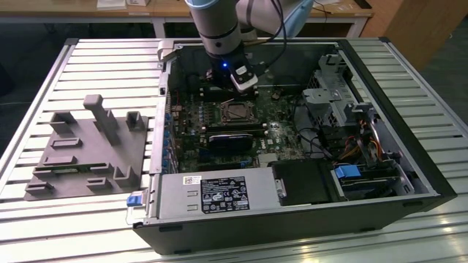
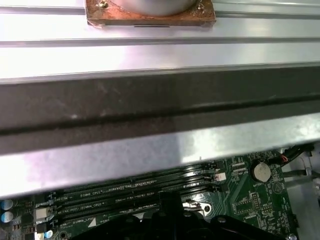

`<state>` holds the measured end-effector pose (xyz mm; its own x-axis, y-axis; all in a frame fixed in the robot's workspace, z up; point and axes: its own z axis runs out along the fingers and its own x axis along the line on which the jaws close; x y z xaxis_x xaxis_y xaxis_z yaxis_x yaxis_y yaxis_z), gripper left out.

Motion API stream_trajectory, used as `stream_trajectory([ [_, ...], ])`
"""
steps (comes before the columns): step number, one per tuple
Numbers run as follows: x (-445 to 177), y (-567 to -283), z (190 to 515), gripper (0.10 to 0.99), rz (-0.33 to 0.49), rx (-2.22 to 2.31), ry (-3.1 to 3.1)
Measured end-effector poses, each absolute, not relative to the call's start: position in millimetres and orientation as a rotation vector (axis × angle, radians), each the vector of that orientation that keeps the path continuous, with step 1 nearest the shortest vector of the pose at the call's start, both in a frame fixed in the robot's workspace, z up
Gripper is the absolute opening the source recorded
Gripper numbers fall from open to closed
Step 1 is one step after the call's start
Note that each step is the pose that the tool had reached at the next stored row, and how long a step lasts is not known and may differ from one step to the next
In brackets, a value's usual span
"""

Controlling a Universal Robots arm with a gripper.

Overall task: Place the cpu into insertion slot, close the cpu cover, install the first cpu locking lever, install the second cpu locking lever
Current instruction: 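Install the first cpu locking lever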

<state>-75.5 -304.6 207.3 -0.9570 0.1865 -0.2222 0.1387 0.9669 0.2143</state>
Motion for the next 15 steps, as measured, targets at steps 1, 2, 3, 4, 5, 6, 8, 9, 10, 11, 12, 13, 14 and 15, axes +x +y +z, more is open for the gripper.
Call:
stream_trajectory([
  [1,-75.5,-304.0,207.1,0.102,0.287,0.247,2.873],
  [2,-75.5,-303.3,206.9,0.102,0.287,0.254,2.872],
  [3,-75.5,-302.8,206.8,0.102,0.286,0.26,2.871],
  [4,-75.5,-302.3,206.6,0.102,0.285,0.268,2.87],
  [5,-75.5,-302.0,206.4,0.102,0.284,0.274,2.869],
  [6,-75.5,-301.7,206.2,0.102,0.283,0.282,2.867],
  [8,-75.5,-301.3,205.6,0.102,0.281,0.295,2.865],
  [9,-75.5,-301.2,205.3,0.102,0.279,0.301,2.864],
  [10,-75.5,-301.2,204.9,0.102,0.277,0.306,2.863],
  [11,-75.5,-301.1,204.5,0.102,0.275,0.312,2.862],
  [12,-75.5,-301.1,204.1,0.102,0.272,0.318,2.86],
  [13,-75.5,-301.1,203.6,0.102,0.269,0.323,2.859],
  [14,-75.5,-301.1,203.0,0.102,0.266,0.329,2.858],
  [15,-75.5,-301.1,202.5,0.102,0.264,0.334,2.857],
])
